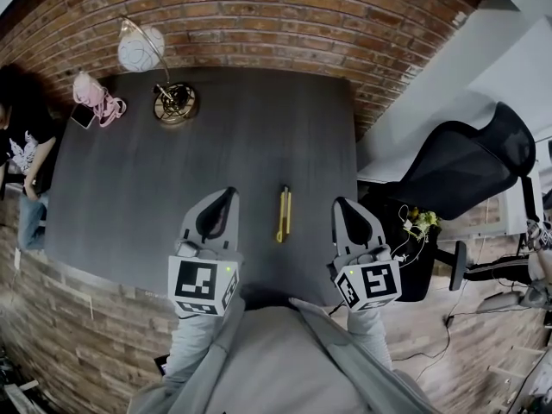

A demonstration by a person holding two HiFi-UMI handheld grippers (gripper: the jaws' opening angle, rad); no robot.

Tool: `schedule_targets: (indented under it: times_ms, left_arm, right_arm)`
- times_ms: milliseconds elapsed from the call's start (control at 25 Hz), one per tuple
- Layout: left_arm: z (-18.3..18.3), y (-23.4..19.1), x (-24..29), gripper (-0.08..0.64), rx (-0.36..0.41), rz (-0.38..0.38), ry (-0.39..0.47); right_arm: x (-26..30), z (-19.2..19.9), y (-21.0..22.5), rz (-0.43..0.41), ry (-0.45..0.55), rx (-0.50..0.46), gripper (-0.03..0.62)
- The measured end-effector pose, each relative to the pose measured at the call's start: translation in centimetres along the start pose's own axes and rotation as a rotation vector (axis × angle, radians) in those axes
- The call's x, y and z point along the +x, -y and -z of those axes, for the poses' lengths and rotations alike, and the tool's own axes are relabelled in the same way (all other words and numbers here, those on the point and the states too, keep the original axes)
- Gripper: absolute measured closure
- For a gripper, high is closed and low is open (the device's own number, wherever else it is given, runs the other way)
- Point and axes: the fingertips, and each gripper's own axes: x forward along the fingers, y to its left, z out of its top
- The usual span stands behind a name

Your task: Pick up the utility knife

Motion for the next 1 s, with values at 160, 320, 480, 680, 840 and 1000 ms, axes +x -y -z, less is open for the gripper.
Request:
schedule_targets:
  times_ms: [160,320,480,680,840,1000]
  left_arm:
    - [0.1,-0.3,0.8,0.541,0.007,0.022,-0.007]
    - [0.3,-0.4,1.6,0.541,0.009,0.039,-0.012]
    - [0.4,-0.7,2.0,0.541,0.003,0.041,-0.012]
    - [0.9,-1.1,2.2,0.541,-0.009,0.048,-0.020]
    - [1.6,-1.2,2.4,0.541,-0.016,0.060,-0.029]
    - [2.3,-1.3,2.6,0.541,-0.021,0.069,-0.040]
  right_arm:
    - [0.6,0.2,0.1,0.016,-0.009,0.001,0.574]
    - [1.0,0.7,0.3,0.031,-0.022,0.003,0.574]
    - [1.4,1.1,0.5,0.038,-0.038,-0.003,0.574]
    - [2.0,2.8,0.1,0.039,-0.079,-0.006,0.574]
    - [2.9,5.1,-0.8,0.017,-0.132,0.008,0.574]
    - [3.6,7.4,-1.6,0.002,-0.177,0.023,0.572]
